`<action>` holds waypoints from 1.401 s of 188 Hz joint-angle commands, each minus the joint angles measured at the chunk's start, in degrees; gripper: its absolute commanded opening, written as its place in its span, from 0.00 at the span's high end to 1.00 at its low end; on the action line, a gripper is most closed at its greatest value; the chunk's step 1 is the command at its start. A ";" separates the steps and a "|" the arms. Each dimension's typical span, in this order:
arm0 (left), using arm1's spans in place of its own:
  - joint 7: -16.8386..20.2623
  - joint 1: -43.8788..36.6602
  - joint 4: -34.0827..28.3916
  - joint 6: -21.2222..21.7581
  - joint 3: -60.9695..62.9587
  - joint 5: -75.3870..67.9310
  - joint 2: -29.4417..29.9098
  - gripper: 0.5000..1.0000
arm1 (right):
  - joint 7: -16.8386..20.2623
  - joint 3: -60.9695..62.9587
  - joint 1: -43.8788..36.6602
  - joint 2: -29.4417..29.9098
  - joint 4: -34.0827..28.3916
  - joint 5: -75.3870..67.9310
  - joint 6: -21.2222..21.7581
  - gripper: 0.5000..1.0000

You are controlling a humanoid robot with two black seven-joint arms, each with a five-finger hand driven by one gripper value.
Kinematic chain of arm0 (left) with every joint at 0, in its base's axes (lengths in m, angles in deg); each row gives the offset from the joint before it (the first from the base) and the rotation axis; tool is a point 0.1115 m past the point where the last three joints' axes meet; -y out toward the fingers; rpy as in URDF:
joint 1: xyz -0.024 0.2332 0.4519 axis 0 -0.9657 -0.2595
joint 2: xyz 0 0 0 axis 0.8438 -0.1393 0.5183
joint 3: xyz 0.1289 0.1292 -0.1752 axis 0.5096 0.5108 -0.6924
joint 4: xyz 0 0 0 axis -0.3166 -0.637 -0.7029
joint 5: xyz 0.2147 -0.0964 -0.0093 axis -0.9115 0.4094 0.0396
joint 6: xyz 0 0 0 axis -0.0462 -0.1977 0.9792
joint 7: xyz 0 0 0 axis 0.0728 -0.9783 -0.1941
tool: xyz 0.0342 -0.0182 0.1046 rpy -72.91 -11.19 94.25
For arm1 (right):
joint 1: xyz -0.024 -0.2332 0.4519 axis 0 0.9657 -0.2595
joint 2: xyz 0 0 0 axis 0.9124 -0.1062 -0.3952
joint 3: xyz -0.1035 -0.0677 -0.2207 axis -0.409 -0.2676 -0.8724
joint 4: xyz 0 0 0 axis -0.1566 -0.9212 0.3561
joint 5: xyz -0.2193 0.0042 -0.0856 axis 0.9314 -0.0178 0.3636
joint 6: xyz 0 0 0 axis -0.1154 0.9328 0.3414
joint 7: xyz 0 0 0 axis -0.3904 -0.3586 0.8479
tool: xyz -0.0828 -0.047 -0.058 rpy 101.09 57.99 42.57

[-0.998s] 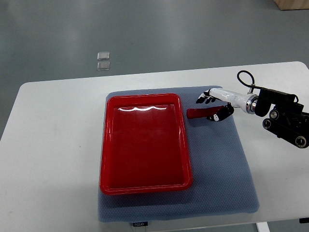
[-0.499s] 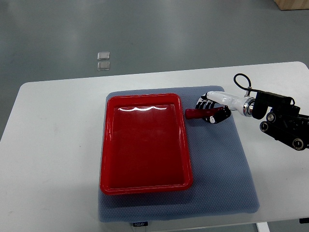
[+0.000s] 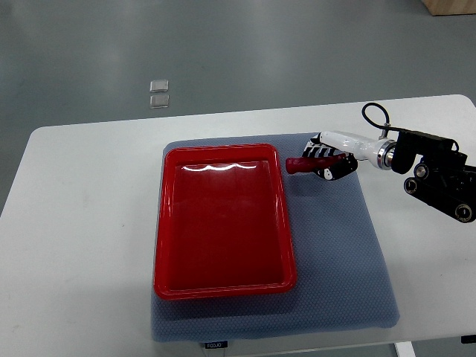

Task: Place red pepper on red tray
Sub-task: 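Carry the red pepper with the right hand over the red tray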

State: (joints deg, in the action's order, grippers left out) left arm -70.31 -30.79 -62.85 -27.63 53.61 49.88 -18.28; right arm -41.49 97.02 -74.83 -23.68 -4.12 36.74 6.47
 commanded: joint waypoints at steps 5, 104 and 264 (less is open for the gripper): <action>0.00 0.00 0.00 0.00 0.09 0.06 0.00 0.00 | -0.25 0.03 -1.62 -1.99 -0.31 -0.20 0.29 1.00; 0.00 -0.17 0.09 0.00 0.18 -0.03 0.00 0.00 | 0.28 -3.75 -6.37 8.73 -0.76 -0.20 -0.15 1.00; -0.08 -0.17 0.09 0.00 0.35 -0.03 0.00 0.00 | -0.16 -7.44 -6.02 21.74 5.75 -0.82 -1.82 0.27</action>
State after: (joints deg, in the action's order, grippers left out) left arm -70.35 -30.96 -62.75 -27.69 53.98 49.84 -18.28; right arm -41.60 89.08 -80.78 -1.41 1.74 36.30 4.64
